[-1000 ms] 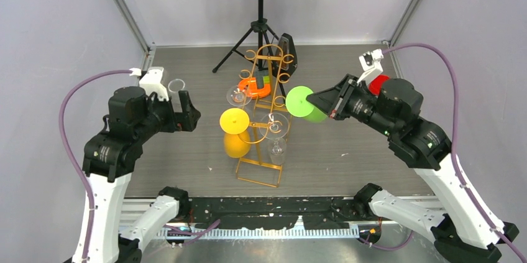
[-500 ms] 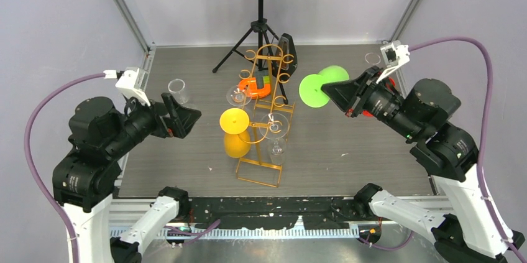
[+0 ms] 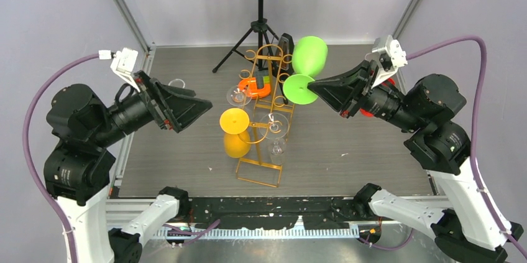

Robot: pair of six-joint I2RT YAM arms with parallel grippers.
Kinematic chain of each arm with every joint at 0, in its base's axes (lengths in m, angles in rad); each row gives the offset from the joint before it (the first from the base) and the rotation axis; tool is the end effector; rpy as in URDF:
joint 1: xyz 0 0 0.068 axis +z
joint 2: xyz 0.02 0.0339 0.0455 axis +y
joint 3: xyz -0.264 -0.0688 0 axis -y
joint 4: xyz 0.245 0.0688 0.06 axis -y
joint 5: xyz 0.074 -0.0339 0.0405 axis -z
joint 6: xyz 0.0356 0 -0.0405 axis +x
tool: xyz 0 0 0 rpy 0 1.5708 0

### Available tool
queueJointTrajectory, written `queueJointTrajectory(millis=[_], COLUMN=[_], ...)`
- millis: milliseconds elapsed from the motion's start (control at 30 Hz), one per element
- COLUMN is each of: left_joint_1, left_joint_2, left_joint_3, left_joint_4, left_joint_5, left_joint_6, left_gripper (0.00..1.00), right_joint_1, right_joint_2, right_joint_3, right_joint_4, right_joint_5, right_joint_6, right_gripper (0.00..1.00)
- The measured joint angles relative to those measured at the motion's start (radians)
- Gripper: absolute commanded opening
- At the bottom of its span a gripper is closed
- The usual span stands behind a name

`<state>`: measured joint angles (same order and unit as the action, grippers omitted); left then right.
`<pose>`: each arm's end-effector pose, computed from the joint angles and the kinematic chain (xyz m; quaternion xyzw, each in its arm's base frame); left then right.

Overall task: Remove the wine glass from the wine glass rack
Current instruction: Place the wine glass at the center of the board.

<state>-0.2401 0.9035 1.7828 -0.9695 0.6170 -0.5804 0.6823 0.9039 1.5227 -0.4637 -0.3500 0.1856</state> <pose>0.0624 -0.0365 0.5386 0.0827 0.7279 -0.4619 0.4999 0.0914 0.0900 0.5285 -0.2856 0.5881 0.4173 0.6312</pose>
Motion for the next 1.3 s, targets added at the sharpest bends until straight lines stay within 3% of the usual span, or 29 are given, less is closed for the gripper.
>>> queueJointTrajectory(millis=[500,767,1300], left_joint_1=[0.0,-0.016,-0.168], left_joint_2=[0.007,-0.003,0.015], left_joint_3=[-0.228,-0.251,-0.286], left_joint_4=[0.397,0.459,0.48], left_joint_5=[0.204,0.232,0.194], left_joint_6=[-0.338,-0.393,-0.398], left_gripper=[1.0,1.0,1.0], right_joint_1=[0.327,0.417,0.576], right_joint_2=[0.035,0.068,0.117], right_joint_3=[-0.089,-0.137,-0.177], right_joint_4=[0.228,0.328,0.425], right_joint_5=[0.002,0.023,0.123], right_joint_6=[-0.346,-0.493,-0.709], right_gripper=[0.06,0.06,0.06])
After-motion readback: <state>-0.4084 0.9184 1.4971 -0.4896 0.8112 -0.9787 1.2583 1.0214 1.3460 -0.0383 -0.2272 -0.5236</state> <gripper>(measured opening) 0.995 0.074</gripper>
